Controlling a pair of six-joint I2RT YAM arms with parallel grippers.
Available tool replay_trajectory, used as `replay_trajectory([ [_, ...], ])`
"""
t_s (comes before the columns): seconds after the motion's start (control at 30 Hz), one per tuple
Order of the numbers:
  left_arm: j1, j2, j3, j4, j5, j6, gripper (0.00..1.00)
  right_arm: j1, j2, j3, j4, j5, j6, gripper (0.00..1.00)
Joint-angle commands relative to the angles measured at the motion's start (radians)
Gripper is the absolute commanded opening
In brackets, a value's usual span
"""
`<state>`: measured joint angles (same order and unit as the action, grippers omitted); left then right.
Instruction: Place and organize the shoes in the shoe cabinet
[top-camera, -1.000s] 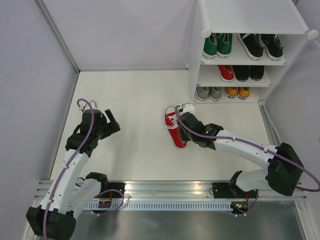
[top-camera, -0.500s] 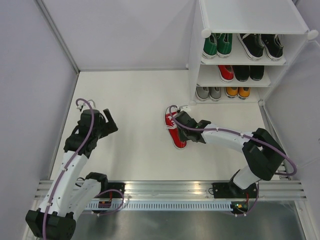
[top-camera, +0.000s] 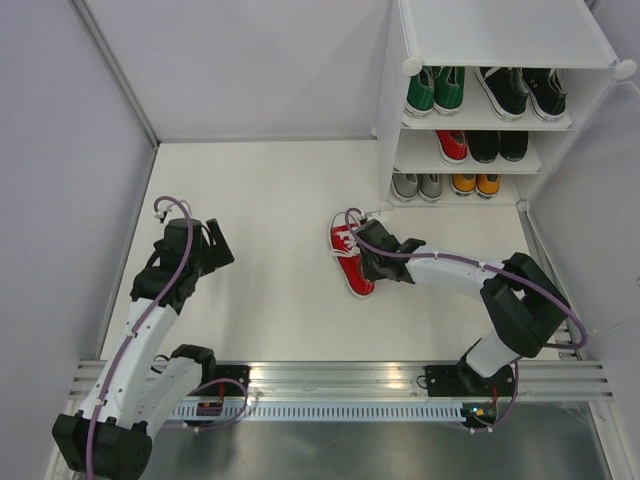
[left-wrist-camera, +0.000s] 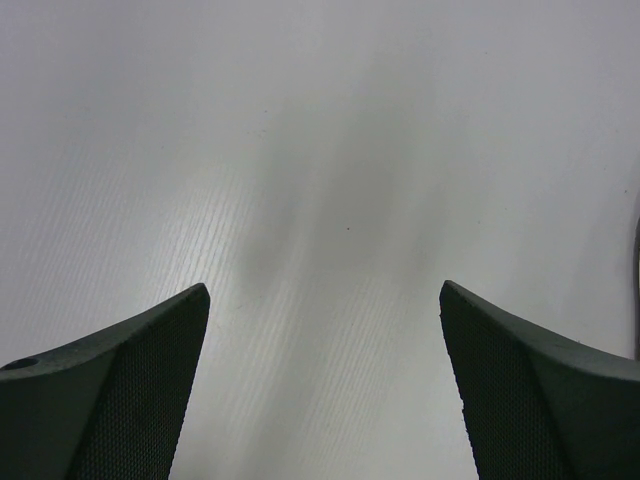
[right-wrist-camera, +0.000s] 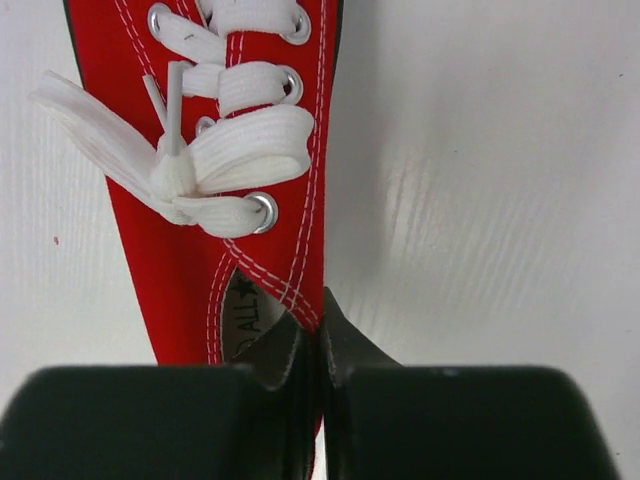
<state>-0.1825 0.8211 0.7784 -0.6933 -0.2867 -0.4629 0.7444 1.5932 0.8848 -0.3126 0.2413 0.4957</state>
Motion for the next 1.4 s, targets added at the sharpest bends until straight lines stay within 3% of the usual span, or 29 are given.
replay_trajectory([
  [0.0, 0.003, -0.013, -0.002, 0.031, -0.035, 0.036, 0.98, -0.023, -0.061, -0.024, -0.012, 0.022, -0.012, 0.02],
  [0.17, 0.003, -0.013, -0.004, 0.029, -0.039, 0.035, 0.98, -0.056, -0.248, -0.024, -0.12, 0.058, -0.043, 0.01],
  [0.43, 0.003, 0.0, -0.001, 0.029, -0.039, 0.033, 0.98, -0.204, -0.53, 0.009, -0.296, 0.065, -0.091, 0.01],
  [0.6, 0.003, 0.006, -0.002, 0.029, -0.04, 0.033, 0.98, -0.309, -0.578, 0.124, -0.394, 0.101, -0.141, 0.01],
  [0.97, 0.003, 0.029, -0.002, 0.031, -0.032, 0.032, 0.98, -0.551, -0.455, 0.313, -0.295, -0.06, -0.19, 0.01],
  [1.37, 0.003, -0.005, -0.018, 0.029, -0.04, 0.035, 0.98, -0.6, -0.092, 0.554, -0.062, -0.063, -0.146, 0.01],
])
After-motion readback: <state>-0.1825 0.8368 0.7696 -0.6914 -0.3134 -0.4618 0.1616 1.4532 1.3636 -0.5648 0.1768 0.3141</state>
